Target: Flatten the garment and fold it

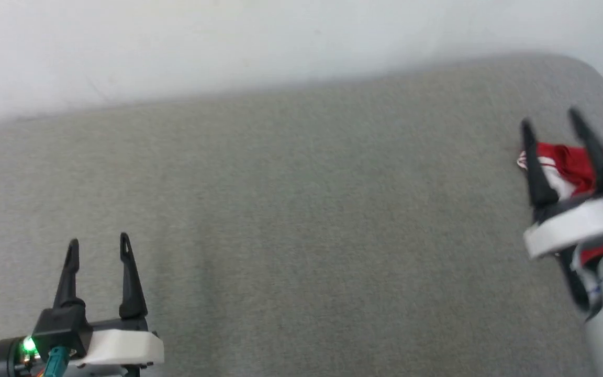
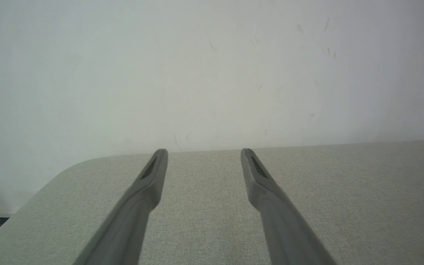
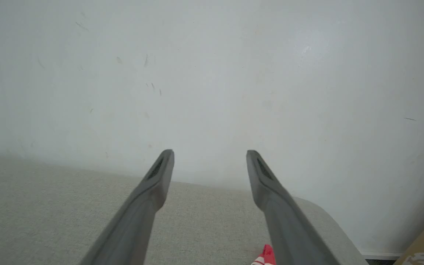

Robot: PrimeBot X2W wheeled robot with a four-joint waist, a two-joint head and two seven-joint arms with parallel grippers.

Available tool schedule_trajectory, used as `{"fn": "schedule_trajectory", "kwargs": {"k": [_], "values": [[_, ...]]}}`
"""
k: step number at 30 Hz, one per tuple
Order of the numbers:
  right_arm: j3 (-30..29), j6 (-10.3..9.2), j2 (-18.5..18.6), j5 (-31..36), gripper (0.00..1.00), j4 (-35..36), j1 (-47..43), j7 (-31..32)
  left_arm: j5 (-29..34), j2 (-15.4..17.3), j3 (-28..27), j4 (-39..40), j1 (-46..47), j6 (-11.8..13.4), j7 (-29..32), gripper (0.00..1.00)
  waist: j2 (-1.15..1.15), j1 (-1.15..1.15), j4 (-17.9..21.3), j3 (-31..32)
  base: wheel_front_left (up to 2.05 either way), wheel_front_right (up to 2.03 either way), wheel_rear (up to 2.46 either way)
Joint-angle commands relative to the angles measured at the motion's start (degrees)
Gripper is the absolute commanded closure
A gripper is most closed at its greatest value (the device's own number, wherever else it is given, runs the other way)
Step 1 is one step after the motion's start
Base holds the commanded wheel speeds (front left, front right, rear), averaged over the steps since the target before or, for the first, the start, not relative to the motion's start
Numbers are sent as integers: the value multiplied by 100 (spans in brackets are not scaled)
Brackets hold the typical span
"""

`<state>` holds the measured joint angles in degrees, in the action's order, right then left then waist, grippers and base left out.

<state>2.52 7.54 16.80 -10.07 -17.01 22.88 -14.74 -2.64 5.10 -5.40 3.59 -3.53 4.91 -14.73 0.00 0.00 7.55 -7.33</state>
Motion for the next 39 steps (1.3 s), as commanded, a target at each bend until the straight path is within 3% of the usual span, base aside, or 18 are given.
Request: {"fn": "schedule_trajectory", "kwargs": {"k": [1, 8, 9, 39], "values": [[22, -5, -107, -8, 0, 102, -215, -25, -32, -28, -20, -52, -60, -58, -27, 0, 0, 0, -327, 361, 0, 0, 0], [-88, -5, -628, -100, 0, 736, -1248, -25, -37, -94, -35, -176, -171, -172, -27, 0, 0, 0, -562, 563, 0, 0, 0], [-60, 0, -631, -63, 100, 710, -1240, 3, -10, -86, -16, -164, -119, -153, 6, 100, 0, 0, -392, 405, 0, 0, 0], [-89, 1, -797, 177, 100, 920, -1482, 332, 52, -119, 113, -206, -13, -227, 332, 100, 0, 0, -473, 479, 0, 0, 0]]}}
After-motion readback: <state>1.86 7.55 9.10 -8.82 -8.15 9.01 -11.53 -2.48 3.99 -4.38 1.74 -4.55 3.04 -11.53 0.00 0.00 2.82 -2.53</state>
